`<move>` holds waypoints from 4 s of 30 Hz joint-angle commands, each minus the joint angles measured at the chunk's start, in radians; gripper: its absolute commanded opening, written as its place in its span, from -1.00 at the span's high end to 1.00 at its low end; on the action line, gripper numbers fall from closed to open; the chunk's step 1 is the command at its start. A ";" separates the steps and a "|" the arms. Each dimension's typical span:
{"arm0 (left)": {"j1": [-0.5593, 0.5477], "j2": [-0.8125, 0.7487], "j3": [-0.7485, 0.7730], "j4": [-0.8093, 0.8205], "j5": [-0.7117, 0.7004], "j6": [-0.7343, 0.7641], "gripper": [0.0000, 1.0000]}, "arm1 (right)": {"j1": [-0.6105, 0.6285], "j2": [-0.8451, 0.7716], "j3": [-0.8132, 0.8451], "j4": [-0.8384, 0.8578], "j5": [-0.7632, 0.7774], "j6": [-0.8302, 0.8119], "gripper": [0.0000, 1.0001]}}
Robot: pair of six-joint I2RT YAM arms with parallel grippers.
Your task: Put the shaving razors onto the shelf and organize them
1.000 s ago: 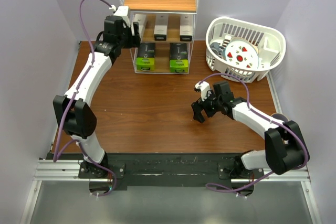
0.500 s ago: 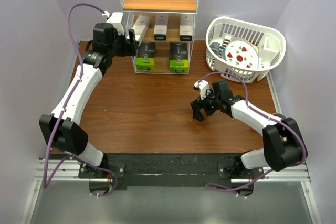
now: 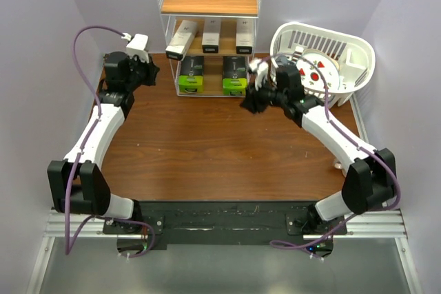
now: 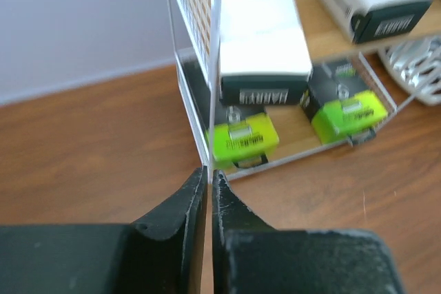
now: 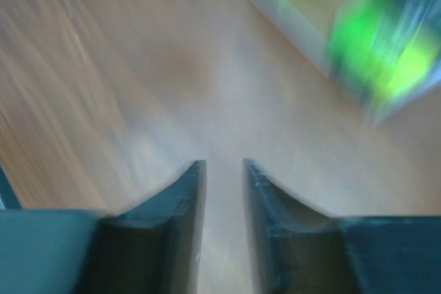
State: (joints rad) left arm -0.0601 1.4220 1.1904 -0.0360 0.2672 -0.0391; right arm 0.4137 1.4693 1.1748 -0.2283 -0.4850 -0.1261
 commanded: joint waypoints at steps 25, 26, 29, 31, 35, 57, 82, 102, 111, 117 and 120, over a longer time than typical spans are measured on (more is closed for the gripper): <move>0.014 0.132 -0.028 0.522 0.086 -0.203 0.61 | 0.237 0.396 0.589 0.211 0.438 0.132 1.00; 0.006 0.132 -0.031 0.522 0.084 -0.203 0.61 | 0.240 0.404 0.597 0.218 0.431 0.132 1.00; -0.004 0.132 -0.037 0.515 0.084 -0.202 0.60 | 0.241 0.436 0.637 0.224 0.428 0.138 1.00; -0.009 0.130 -0.040 0.509 0.081 -0.196 0.59 | 0.244 0.468 0.675 0.225 0.430 0.143 1.00; -0.015 0.121 -0.048 0.501 0.076 -0.194 0.59 | 0.254 0.523 0.744 0.225 0.434 0.141 1.00; -0.009 0.213 0.043 0.472 -0.054 -0.157 0.70 | 0.315 0.652 0.884 0.303 0.614 0.057 0.99; -0.018 0.250 0.086 0.485 0.081 -0.265 0.68 | 0.324 0.807 1.042 0.362 0.698 0.008 0.81; -0.021 0.241 0.086 0.441 0.026 -0.249 0.70 | 0.323 0.658 0.864 0.256 0.729 -0.070 0.71; -0.021 0.241 0.095 0.440 0.024 -0.249 0.71 | 0.324 0.646 0.895 0.290 0.750 -0.076 0.74; -0.023 0.242 0.100 0.444 0.029 -0.255 0.71 | 0.323 0.683 0.930 0.307 0.752 -0.086 0.74; -0.021 0.246 0.104 0.446 0.037 -0.260 0.71 | 0.323 0.713 0.951 0.316 0.769 -0.090 0.74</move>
State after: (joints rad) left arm -0.0734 1.6756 1.2442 0.3782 0.3019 -0.2962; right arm 0.7376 2.1735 2.0514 0.0235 0.2459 -0.1989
